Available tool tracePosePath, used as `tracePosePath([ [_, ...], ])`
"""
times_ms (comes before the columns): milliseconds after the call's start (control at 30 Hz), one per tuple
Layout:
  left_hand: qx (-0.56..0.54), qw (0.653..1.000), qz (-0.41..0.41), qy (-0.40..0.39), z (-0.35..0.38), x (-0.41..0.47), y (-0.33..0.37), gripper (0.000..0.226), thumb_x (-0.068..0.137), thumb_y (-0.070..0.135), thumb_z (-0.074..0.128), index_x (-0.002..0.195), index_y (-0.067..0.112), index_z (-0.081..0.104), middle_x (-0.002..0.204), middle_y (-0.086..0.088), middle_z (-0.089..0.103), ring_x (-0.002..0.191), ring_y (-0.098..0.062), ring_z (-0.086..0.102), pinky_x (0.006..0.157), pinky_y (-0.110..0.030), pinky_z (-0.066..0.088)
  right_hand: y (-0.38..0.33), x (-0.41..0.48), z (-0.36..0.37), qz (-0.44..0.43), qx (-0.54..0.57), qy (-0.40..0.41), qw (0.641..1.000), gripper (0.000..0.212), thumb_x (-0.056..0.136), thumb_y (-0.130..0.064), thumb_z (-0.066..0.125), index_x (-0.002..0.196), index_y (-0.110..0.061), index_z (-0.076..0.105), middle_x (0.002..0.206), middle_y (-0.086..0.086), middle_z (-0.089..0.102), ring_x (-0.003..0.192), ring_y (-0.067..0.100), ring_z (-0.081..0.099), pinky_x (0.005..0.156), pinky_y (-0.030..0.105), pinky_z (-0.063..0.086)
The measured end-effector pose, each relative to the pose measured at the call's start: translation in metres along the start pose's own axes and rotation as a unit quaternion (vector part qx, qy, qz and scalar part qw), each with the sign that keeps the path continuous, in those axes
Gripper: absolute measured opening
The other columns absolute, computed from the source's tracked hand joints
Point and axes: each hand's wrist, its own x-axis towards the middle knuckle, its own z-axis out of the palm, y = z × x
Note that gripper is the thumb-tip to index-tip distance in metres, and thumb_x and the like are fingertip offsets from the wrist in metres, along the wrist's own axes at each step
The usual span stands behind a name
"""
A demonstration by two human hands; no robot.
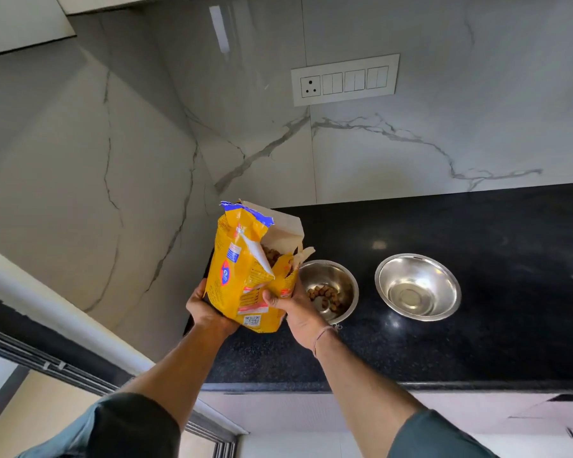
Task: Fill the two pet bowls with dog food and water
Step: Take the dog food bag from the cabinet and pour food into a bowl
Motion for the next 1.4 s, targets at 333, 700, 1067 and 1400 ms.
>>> tracePosePath([
  [333, 0.023, 1.0, 0.002, 0.002, 0.024, -0.004, 0.003, 0.035, 0.095, 0.046, 0.048, 0.093, 0.023, 0.074, 0.087, -0.008, 0.078, 0.085, -0.031, 0.069, 0.102, -0.048, 0.05, -0.002, -0.003, 0.002, 0.024, 0.114, 0.033, 0.993, 0.067, 0.085, -0.017, 0.077, 0.147, -0.023, 0.051, 0.138, 0.012, 0.066, 0.128, 0.036, 0.062, 0.101, 0.052, 0.053],
  [700, 0.119, 0.991, -0.033, 0.049, 0.034, -0.003, 0.022, 0.023, 0.081, 0.053, 0.056, 0.081, 0.032, 0.066, 0.102, -0.002, 0.076, 0.101, -0.029, 0.07, 0.103, -0.047, 0.049, 0.001, -0.015, -0.003, 0.079, 0.158, 0.003, 0.984, 0.068, 0.085, -0.018, 0.075, 0.146, -0.032, 0.05, 0.14, 0.007, 0.065, 0.132, 0.038, 0.056, 0.102, 0.079, 0.037],
  [1067, 0.155, 0.985, -0.034, 0.075, 0.039, -0.002, 0.03, 0.025, 0.082, 0.053, 0.057, 0.092, 0.031, 0.064, 0.099, -0.003, 0.075, 0.107, -0.028, 0.071, 0.099, -0.048, 0.05, 0.008, -0.012, 0.001, 0.076, 0.154, -0.016, 0.985, 0.07, 0.083, -0.013, 0.076, 0.146, -0.027, 0.049, 0.142, 0.008, 0.063, 0.134, 0.039, 0.054, 0.1, 0.079, 0.037],
  [1400, 0.177, 0.981, -0.039, 0.067, 0.036, 0.003, 0.029, 0.027, 0.086, 0.053, 0.056, 0.095, 0.029, 0.064, 0.105, -0.005, 0.075, 0.107, -0.03, 0.071, 0.097, -0.048, 0.051, 0.014, -0.008, -0.002, 0.084, 0.138, -0.013, 0.987, 0.073, 0.082, -0.014, 0.079, 0.148, -0.027, 0.049, 0.143, 0.008, 0.063, 0.134, 0.038, 0.055, 0.097, 0.078, 0.041],
])
